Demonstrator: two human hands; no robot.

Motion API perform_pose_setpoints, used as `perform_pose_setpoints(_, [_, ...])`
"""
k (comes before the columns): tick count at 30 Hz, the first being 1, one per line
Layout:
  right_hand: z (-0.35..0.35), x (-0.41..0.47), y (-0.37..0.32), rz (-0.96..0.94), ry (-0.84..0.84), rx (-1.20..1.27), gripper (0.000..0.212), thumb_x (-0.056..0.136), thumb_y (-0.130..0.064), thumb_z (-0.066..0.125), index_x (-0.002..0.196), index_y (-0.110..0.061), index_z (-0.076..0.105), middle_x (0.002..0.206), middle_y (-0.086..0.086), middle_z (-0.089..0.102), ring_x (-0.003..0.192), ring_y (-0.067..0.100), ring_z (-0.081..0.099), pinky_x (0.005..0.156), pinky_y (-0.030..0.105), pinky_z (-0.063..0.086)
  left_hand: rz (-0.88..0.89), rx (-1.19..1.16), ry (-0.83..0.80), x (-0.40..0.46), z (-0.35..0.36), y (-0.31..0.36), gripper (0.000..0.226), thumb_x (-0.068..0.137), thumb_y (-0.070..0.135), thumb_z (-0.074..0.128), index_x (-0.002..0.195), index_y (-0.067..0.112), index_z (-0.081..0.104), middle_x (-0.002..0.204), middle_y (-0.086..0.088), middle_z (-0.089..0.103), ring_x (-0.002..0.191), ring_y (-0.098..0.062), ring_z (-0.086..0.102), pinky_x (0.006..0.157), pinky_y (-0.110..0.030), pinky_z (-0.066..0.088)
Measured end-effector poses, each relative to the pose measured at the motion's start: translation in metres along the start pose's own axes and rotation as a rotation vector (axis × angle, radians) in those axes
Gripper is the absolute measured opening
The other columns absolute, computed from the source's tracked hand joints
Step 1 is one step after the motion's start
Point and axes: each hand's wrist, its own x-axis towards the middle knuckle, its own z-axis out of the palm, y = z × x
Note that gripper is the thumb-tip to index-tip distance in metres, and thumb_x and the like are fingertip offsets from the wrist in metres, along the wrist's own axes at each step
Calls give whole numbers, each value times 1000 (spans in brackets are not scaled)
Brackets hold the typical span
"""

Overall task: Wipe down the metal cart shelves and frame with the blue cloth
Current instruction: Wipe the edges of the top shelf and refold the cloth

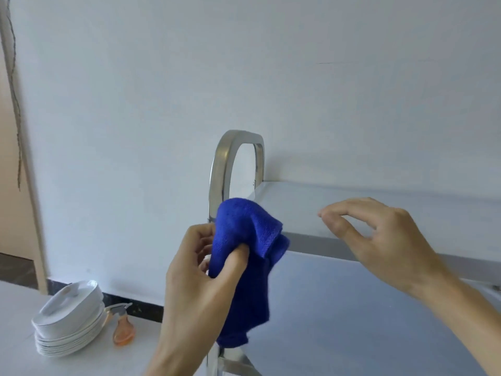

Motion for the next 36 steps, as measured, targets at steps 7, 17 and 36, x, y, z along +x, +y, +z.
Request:
perform_pose_setpoints(7, [11,-24,-44,-9,-312,396,41,74,-68,69,104,-40,69,101,-19,70,102,1,63,86,24,47,103,28,-130,-17,21,6,23,74,29,71,95,27,63,94,7,73,94,-15,68,80,-39,56])
perform_pose_setpoints(17, [-19,92,-57,50,-265,540,5,97,-23,65,93,-22,67,80,-3,68,71,12,63,57,26,53,321,16,49,9,9,5,28,91,36,60,119,36,61,114,10,66,110,-20,62,89,-31,47])
perform_pose_setpoints(36, [54,46,-59,-65,-538,-369,70,73,-91,10,120,-52,44,115,-21,62,107,18,59,88,45,48,51,110,-87,32,-14,-56,39,103,25,46,133,50,47,117,33,63,116,1,59,90,-26,50])
